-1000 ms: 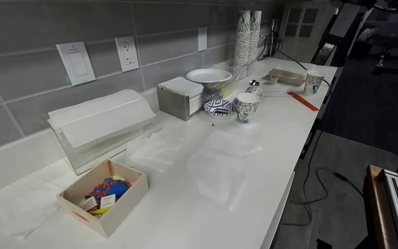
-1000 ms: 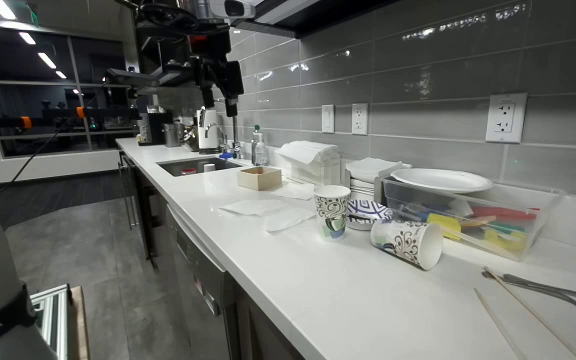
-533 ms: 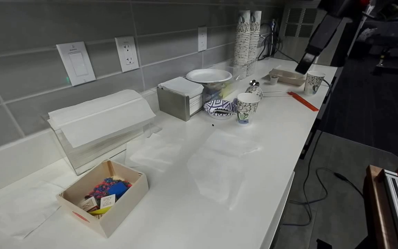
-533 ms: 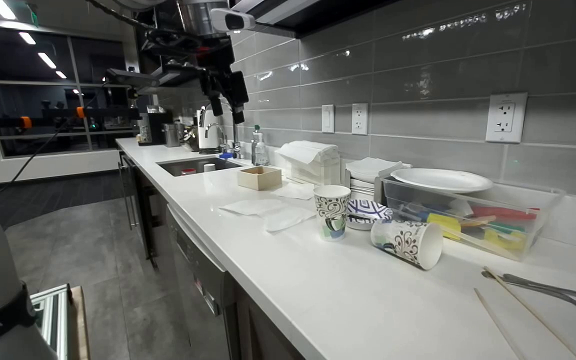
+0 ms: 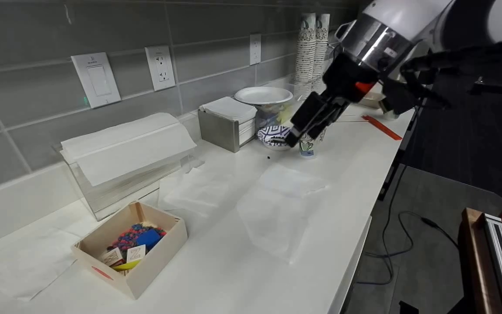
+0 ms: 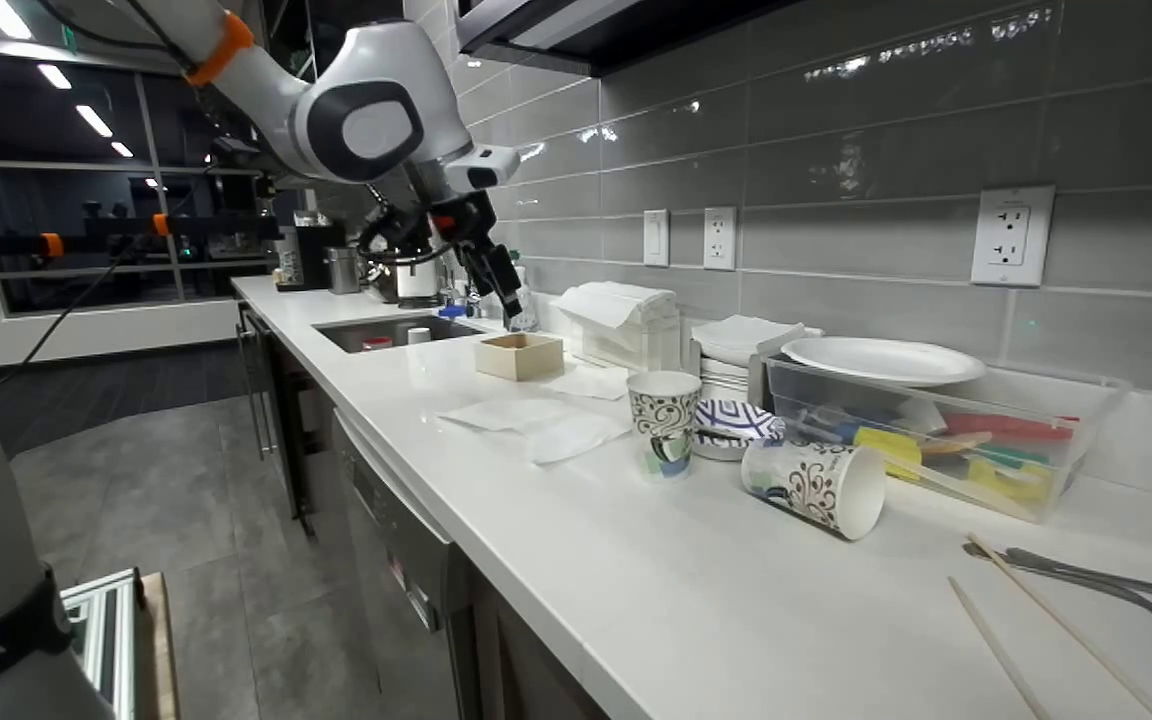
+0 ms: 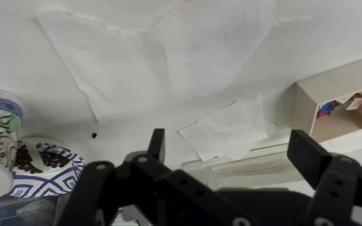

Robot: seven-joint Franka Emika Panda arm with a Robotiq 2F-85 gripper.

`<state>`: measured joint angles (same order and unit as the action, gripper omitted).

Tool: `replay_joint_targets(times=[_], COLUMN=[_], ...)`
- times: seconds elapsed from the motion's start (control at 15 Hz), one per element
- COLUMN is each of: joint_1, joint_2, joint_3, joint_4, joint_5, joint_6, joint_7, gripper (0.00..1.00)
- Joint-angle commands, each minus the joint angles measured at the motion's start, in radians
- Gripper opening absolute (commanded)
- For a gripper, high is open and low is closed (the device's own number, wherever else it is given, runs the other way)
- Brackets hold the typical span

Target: Remove one napkin from the holder.

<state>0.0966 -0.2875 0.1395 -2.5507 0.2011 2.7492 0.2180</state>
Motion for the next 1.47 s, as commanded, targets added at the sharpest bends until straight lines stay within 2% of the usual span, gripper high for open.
replay_joint_targets(times=[0.0,0.13,0.27,0.47,0.73,0.87,1.07,1.13,1.2,1.4], joint_1=[-0.032,-0.06,-0.052,-0.005,0.095,0.112,0.144,0.14,0.123,0.124], joint_2=[0.227,0.324,0.401,0.495,0.591,0.635,0.71,0.731,0.67,0.684], joint_3=[0.057,0.077,0.058,0.011,-0.084,-0.079,-0.097,-0.084,-0.078,-0.077], joint_4=[0.131,0.205,0.284,0.398,0.51,0.544,0.597,0.608,0.558,0.566], joint_5=[-0.017,-0.072,-0.12,-0.17,-0.227,-0.17,-0.136,-0.118,-0.156,-0.154], joint_6=[0.17,0.224,0.241,0.237,0.267,0.299,0.407,0.439,0.381,0.391], joint_7=[0.214,0.357,0.493,0.695,0.975,1.042,1.148,1.161,1.107,1.109], gripper=[1.0,1.0,1.0,1.0,1.0,1.0,1.0,1.0,1.0,1.0])
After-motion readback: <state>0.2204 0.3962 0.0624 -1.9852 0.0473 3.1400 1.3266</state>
